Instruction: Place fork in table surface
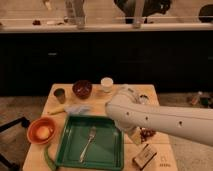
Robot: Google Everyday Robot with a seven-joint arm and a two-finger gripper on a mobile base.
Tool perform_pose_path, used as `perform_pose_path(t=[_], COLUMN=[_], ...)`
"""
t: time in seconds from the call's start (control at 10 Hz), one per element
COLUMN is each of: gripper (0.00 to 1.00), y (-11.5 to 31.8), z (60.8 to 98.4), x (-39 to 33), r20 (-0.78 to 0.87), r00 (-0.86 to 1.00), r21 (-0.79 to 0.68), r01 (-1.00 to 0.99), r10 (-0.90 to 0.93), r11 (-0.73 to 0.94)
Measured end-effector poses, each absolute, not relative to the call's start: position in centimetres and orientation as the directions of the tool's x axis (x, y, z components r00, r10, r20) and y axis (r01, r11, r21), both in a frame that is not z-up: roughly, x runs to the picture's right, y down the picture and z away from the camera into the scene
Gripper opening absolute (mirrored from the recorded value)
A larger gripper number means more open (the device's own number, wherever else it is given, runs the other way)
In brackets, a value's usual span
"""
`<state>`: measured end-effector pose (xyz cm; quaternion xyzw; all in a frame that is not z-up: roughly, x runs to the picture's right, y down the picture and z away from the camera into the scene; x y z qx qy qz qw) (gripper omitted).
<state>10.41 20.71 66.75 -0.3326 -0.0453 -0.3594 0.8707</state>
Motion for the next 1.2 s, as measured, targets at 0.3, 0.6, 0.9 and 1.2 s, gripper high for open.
perform_pose_path(t=[0.3, 0.6, 0.9, 1.2], gripper=[0.8, 0.8, 0.8, 0.8], y=[20.7, 21.8, 22.1, 22.1], z=[66.7, 66.6, 67.2, 67.8], x=[10.4, 11.7, 9.9, 5.2], r20=[0.319, 0.329, 0.366, 0.406], r00=[0.738, 0.746, 0.709, 0.657], r21=[-0.546, -0.539, -0.514, -0.49], r01=[0.656, 0.652, 0.694, 0.743], r10=[-0.595, -0.579, -0.602, -0.635], r11=[0.521, 0.533, 0.505, 0.456])
